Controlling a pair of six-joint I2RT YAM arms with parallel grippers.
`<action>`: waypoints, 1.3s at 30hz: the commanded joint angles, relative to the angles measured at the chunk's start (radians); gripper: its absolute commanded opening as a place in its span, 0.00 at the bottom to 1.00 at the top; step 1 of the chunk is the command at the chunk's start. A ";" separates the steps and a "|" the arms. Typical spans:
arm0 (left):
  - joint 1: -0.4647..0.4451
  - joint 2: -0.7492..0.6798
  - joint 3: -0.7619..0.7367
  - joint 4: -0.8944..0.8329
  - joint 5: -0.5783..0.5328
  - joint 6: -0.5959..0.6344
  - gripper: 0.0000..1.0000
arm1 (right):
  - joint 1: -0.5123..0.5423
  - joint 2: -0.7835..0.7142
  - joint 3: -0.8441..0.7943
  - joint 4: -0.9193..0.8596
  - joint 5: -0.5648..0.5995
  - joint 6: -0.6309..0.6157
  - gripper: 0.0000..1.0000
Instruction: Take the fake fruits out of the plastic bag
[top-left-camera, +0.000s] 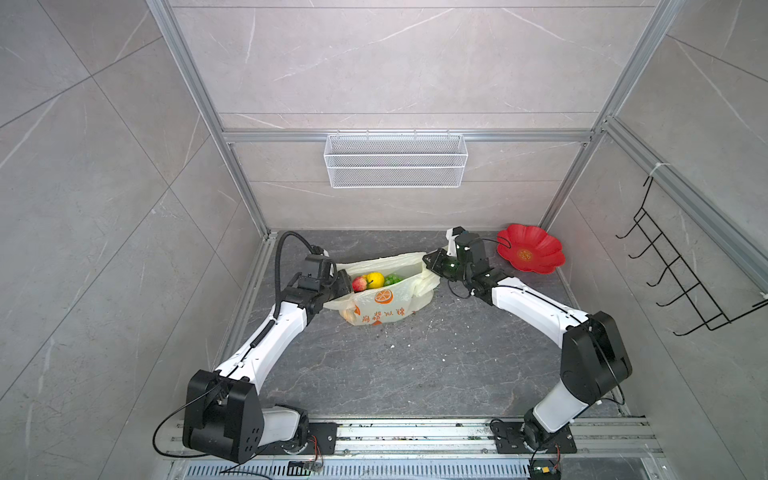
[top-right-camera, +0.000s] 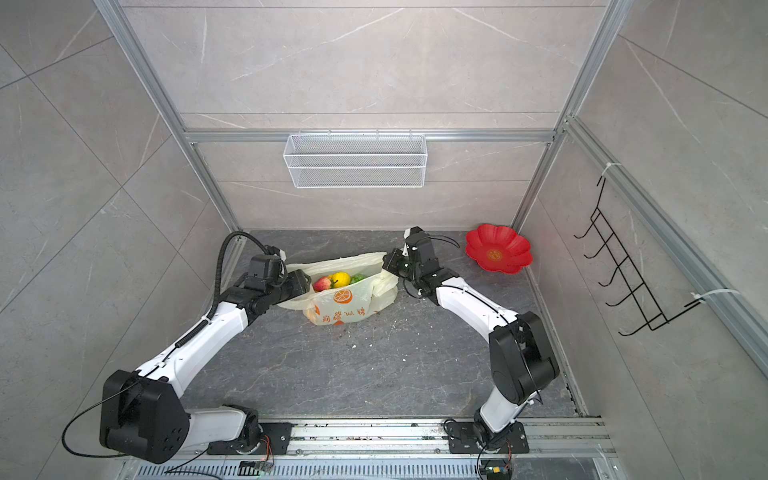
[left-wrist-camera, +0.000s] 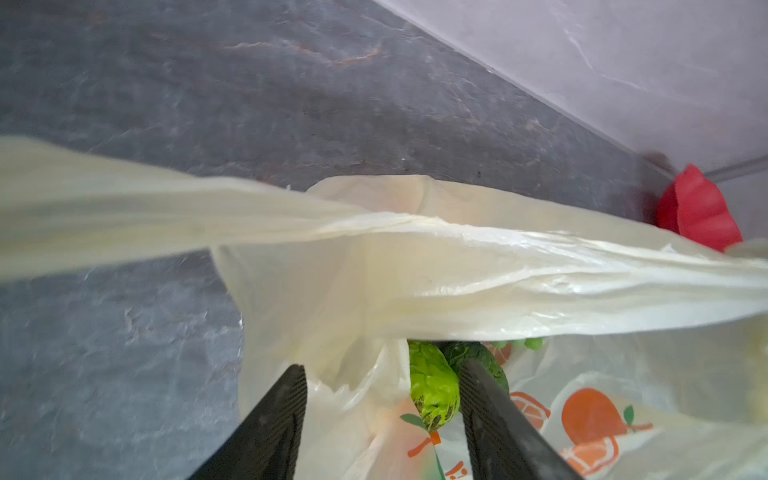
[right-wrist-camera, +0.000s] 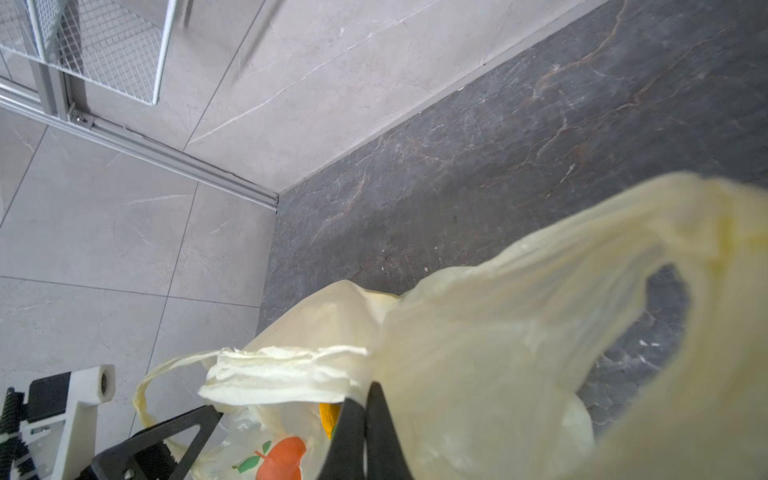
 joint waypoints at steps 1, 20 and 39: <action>-0.057 -0.015 0.048 -0.157 -0.178 -0.052 0.75 | 0.017 -0.029 0.014 0.007 0.051 -0.033 0.00; -0.018 0.245 0.030 0.013 0.030 -0.055 0.45 | -0.031 -0.091 -0.062 0.057 0.050 0.002 0.00; 0.008 -0.090 -0.243 0.276 0.144 0.047 0.00 | -0.060 0.030 0.220 -0.268 0.076 -0.188 0.67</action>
